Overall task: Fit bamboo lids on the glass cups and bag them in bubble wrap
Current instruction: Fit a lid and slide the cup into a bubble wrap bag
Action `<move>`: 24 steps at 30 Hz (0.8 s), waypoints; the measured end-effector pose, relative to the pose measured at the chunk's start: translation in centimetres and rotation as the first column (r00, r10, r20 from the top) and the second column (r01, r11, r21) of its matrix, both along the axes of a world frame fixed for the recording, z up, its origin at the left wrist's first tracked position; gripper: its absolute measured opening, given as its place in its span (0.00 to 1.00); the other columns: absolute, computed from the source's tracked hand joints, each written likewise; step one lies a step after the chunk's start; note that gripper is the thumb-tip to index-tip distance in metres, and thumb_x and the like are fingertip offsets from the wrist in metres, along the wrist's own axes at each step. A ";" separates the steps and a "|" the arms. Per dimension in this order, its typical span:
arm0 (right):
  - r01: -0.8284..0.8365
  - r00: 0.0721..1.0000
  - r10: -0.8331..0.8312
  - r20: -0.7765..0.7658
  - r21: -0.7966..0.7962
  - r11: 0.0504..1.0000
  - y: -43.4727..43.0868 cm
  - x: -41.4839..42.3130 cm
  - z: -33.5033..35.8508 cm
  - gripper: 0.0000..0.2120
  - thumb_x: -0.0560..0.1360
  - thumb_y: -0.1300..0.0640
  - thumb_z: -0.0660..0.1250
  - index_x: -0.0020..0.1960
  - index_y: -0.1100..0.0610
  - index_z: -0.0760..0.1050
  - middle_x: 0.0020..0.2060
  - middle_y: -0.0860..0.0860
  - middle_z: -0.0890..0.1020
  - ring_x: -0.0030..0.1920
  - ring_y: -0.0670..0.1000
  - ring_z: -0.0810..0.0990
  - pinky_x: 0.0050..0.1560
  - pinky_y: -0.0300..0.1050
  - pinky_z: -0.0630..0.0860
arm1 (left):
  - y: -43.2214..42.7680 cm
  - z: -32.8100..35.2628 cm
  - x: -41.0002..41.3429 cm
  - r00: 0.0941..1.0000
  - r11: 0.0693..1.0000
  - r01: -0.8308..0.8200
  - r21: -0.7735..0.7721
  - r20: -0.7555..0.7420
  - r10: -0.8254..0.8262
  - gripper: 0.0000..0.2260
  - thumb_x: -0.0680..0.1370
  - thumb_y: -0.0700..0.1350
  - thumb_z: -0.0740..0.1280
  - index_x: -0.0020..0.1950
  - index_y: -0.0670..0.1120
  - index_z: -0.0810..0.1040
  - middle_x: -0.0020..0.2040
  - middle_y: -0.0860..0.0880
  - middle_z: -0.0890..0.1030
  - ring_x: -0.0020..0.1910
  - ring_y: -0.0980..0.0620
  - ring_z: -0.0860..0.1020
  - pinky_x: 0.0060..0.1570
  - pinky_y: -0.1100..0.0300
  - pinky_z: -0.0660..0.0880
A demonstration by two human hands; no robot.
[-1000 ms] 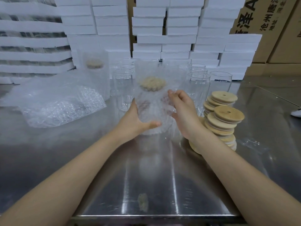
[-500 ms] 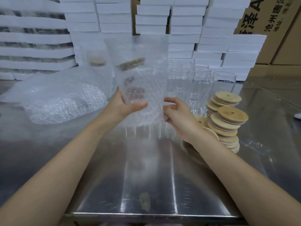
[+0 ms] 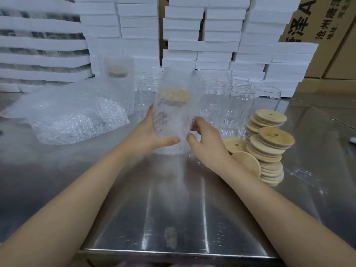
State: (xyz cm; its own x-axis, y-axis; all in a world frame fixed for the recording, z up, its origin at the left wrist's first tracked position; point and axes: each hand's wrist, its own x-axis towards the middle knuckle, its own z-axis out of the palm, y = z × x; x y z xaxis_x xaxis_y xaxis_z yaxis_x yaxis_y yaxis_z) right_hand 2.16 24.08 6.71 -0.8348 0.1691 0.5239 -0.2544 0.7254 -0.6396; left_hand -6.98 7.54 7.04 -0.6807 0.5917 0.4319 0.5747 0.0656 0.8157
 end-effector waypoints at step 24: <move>-0.127 0.984 0.145 0.106 -0.160 0.979 -0.2 -0.4 -1.2 0.26 0.72 0.53 0.73 0.63 0.43 0.63 0.56 0.40 0.73 0.50 0.25 0.71 0.44 0.20 0.67 | -7.4 0.2 -5.1 0.480 0.196 -0.829 -0.524 -0.489 0.728 0.22 0.82 0.54 0.54 0.60 0.38 0.76 0.61 0.34 0.75 0.63 0.35 0.71 0.63 0.46 0.67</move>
